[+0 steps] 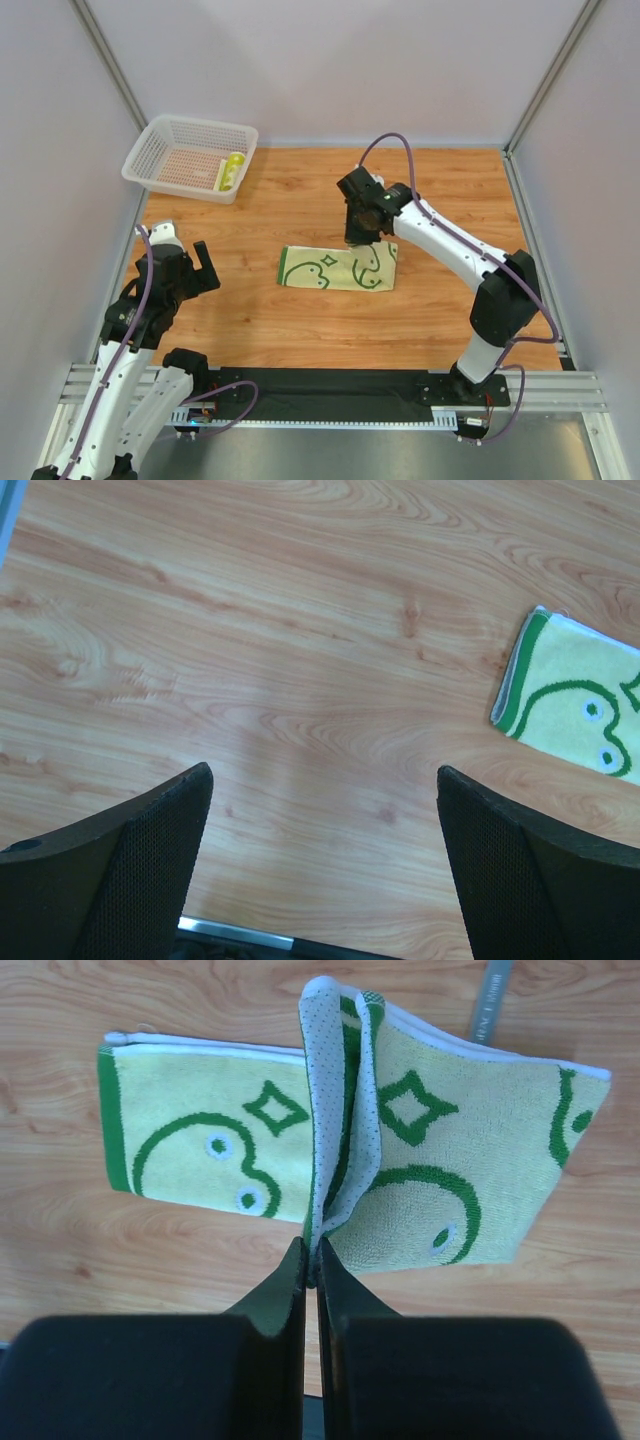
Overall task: Roll the towels
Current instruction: Fold the towel
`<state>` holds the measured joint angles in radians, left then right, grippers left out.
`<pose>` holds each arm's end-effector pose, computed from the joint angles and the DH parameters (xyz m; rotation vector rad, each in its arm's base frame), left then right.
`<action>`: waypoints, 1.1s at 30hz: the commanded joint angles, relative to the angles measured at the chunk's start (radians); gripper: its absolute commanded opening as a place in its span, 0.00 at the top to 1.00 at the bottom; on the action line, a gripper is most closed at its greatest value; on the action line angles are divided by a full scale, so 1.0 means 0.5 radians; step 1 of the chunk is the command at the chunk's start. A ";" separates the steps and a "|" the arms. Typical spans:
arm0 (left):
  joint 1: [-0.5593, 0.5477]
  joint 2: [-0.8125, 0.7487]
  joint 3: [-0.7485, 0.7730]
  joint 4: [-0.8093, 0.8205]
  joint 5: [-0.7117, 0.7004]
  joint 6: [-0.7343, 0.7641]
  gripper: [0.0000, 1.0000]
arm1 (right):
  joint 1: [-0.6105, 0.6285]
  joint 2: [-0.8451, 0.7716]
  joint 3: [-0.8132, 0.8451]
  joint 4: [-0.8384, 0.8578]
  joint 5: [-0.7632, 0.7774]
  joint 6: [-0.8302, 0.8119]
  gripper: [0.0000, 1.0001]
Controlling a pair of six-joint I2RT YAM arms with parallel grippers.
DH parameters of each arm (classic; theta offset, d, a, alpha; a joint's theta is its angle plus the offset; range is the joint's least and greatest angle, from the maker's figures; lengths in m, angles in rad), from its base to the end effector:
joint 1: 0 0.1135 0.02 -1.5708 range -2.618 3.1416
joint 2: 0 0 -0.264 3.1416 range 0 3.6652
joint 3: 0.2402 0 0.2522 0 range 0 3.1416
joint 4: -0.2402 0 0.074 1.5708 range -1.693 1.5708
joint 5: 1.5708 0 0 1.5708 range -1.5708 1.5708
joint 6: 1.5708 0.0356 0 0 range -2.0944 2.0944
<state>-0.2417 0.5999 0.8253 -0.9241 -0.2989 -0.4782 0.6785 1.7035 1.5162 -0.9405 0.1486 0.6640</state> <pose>0.1095 -0.0162 0.3063 -0.4180 2.1938 -0.0517 0.2786 0.2178 0.2898 0.0257 2.6958 0.2204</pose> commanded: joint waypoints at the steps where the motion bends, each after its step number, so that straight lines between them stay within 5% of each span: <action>1: -0.004 -0.006 0.003 0.020 -0.040 -0.025 0.02 | 0.082 0.093 0.158 0.013 0.059 0.059 1.00; 33: -0.004 0.015 -0.003 0.026 -0.037 -0.022 0.02 | 0.444 0.679 0.643 0.104 -0.036 0.129 1.00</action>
<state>-0.2417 0.6014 0.8253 -0.9241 -0.3019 -0.4850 0.8845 2.0258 1.7927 -0.9352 0.1360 0.7109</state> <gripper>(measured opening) 0.982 0.016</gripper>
